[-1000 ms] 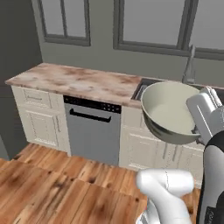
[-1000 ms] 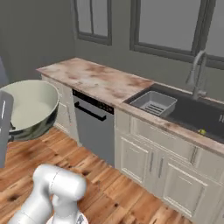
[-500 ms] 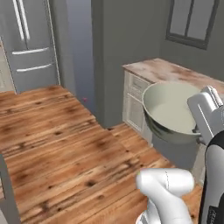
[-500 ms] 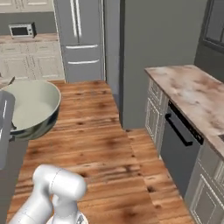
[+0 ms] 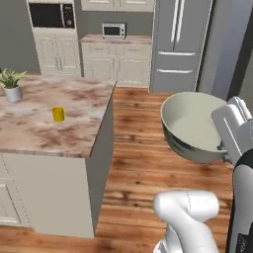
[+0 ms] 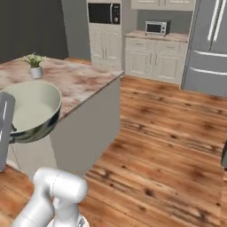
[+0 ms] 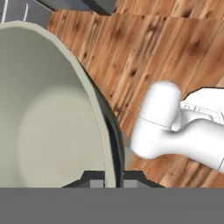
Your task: Clear the mugs and bowl far away from the sink.
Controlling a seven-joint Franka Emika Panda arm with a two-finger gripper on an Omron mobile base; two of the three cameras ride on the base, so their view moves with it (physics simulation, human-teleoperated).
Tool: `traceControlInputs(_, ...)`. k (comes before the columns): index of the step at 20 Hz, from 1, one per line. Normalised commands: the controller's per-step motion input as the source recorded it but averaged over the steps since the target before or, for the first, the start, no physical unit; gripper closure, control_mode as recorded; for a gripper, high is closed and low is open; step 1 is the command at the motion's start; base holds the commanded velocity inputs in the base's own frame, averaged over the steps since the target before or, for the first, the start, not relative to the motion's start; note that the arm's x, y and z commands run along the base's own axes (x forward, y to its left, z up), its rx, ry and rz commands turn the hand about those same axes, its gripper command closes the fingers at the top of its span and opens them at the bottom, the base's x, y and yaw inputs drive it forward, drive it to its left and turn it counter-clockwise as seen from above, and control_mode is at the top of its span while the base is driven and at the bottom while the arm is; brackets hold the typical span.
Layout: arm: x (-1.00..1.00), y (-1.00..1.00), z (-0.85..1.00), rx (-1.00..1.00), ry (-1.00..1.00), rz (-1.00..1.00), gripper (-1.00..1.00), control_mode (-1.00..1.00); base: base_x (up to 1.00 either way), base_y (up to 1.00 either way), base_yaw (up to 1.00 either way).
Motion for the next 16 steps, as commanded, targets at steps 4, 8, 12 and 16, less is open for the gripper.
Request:
traceControlInputs(4,0.00,0.00,0.00,0.00,0.00,0.00,1.00,1.00,0.61,-0.28,0.78)
traceControlInputs(8,0.00,0.00,0.00,0.00,0.00,0.00,1.00,1.00,0.73,-0.74,0.61)
traceControlInputs(12,0.00,0.00,0.00,0.00,0.00,0.00,1.00,1.00,0.82,-1.00,0.36)
traceControlInputs(16,0.00,0.00,0.00,0.00,0.00,0.00,1.00,1.00,0.86,-1.00,0.27)
